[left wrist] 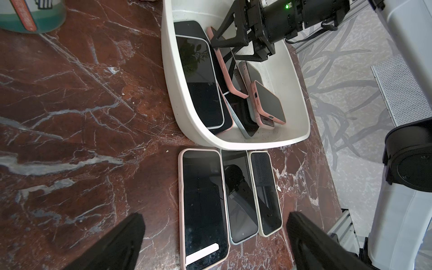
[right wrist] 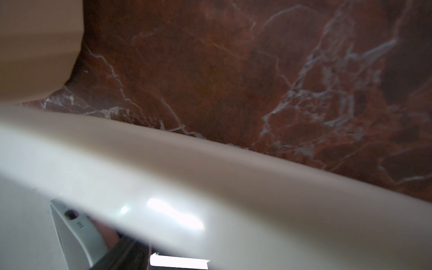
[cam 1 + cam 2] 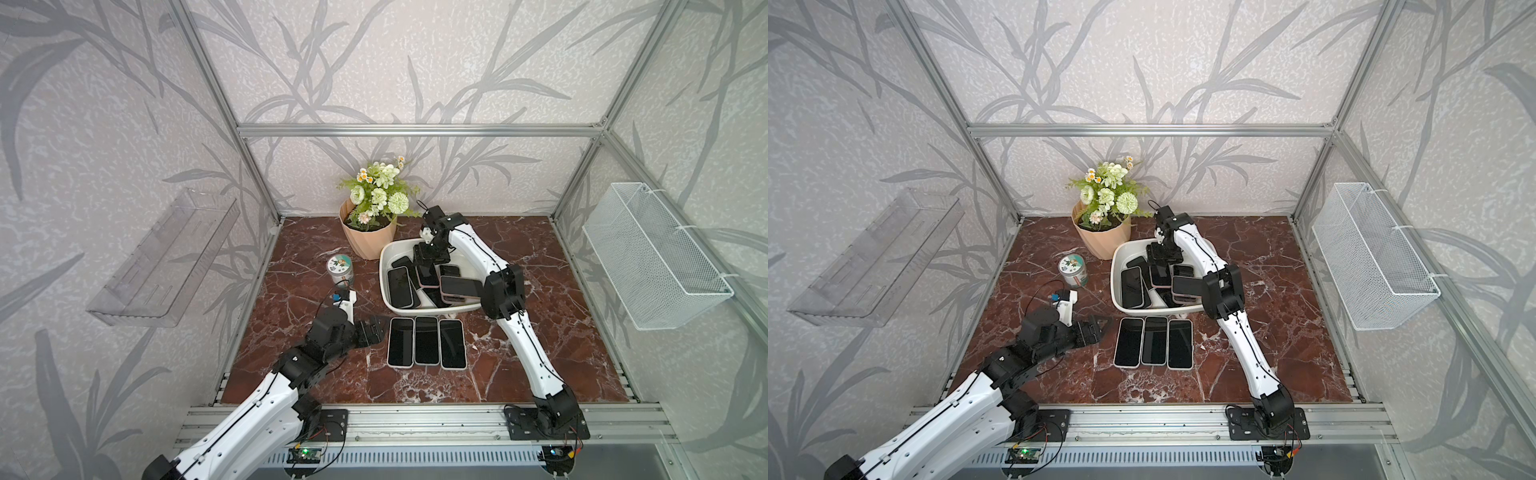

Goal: Take the phone out of the storage box
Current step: Pick up the phone from the storage box.

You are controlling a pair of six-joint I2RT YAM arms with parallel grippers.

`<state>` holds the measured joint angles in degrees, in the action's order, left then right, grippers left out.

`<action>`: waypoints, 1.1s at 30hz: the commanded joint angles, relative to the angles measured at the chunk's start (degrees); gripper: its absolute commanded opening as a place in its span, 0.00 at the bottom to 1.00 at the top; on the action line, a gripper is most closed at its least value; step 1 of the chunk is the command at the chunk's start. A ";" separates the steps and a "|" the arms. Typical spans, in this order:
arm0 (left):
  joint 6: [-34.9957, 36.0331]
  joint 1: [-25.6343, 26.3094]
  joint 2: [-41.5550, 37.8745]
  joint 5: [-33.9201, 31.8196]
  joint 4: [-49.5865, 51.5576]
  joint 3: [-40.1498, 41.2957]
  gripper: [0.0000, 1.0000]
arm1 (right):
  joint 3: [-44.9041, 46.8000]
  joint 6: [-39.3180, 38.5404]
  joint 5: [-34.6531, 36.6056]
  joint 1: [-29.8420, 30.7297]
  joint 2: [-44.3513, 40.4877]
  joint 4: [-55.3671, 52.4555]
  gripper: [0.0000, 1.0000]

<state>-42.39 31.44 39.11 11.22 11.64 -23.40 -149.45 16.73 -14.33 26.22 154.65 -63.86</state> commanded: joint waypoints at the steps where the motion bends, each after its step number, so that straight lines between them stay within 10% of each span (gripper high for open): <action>1: -0.80 -0.32 -2.04 -0.45 0.65 0.17 1.00 | 5.10 1.44 -0.78 1.10 -4.64 4.45 0.73; 18: -7.53 2.12 -3.95 4.82 -7.72 2.20 1.00 | 20.85 8.69 -13.16 2.15 -23.54 24.35 0.72; 33: -6.37 14.99 8.89 -3.49 -20.23 -0.20 1.00 | 60.02 11.46 -15.18 -1.36 -50.30 37.24 0.72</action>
<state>-49.23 45.04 45.52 9.78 -3.60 -21.65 -92.12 28.49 -28.23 25.71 111.48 -30.41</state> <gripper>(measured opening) 0.998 0.791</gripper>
